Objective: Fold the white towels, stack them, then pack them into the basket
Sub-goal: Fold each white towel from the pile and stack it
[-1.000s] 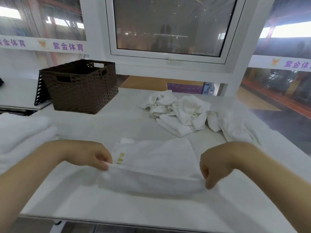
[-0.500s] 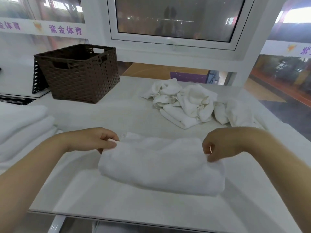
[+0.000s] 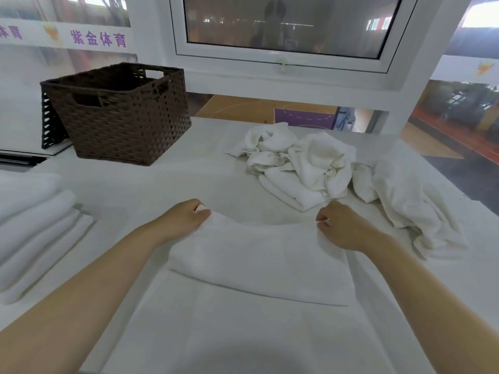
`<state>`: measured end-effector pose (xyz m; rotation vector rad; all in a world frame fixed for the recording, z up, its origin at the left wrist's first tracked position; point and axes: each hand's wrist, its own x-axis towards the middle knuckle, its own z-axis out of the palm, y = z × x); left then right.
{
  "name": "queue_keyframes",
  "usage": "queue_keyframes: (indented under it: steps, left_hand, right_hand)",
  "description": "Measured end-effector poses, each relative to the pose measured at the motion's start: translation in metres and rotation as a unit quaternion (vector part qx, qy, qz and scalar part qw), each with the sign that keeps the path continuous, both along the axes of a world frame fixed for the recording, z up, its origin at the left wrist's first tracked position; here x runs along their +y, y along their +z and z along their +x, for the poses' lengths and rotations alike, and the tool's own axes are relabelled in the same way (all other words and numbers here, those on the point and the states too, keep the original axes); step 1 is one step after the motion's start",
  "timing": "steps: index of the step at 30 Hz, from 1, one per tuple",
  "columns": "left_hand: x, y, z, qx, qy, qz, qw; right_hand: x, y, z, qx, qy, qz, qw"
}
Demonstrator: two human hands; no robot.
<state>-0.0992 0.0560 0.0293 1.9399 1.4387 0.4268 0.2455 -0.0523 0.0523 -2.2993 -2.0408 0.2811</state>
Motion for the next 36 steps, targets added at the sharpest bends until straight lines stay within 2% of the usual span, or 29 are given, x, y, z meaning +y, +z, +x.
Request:
queue_keyframes:
  steps: [2,5,7,9,12,16,20,23,27,31,36]
  left_hand:
    - [0.002,-0.004,0.004,0.0,0.003,-0.007,1.0]
    - [0.005,-0.01,0.005,-0.019,0.002,-0.03,0.999]
    - [0.006,-0.013,0.004,-0.031,-0.003,-0.043,0.999]
    - [0.006,-0.014,0.004,-0.028,-0.016,-0.049,0.998]
    - [0.008,-0.009,0.005,-0.042,-0.031,-0.074,0.996]
    - [0.008,-0.002,0.003,-0.123,-0.034,-0.141,0.982]
    - [0.005,-0.002,0.002,-0.142,-0.045,-0.144,0.978]
    - [0.005,-0.004,0.006,-0.089,-0.058,-0.084,0.991]
    - [0.004,-0.009,0.015,-0.006,-0.012,0.013,1.0]
    - [0.007,-0.017,0.012,0.043,0.031,0.047,0.998]
    - [0.006,-0.027,0.015,0.121,0.019,0.127,0.984]
  right_hand:
    - [-0.004,-0.01,0.005,0.084,-0.035,0.038,0.995]
    - [-0.018,-0.025,0.009,0.221,-0.097,0.1,0.965]
    - [-0.027,-0.037,0.007,0.28,-0.126,0.111,0.945]
    - [-0.031,-0.048,0.004,0.303,-0.148,0.115,0.934]
    - [-0.031,-0.055,0.002,0.303,-0.16,0.136,0.93]
    - [-0.034,-0.059,-0.003,0.27,-0.146,0.149,0.94]
    - [-0.04,-0.061,-0.006,0.247,-0.123,0.165,0.947]
    - [-0.04,-0.063,-0.005,0.218,-0.102,0.171,0.955]
    - [-0.039,-0.066,-0.003,0.201,-0.087,0.198,0.955]
    - [-0.036,-0.066,-0.002,0.16,-0.084,0.211,0.961]
    - [-0.031,-0.059,-0.002,0.152,-0.086,0.199,0.964]
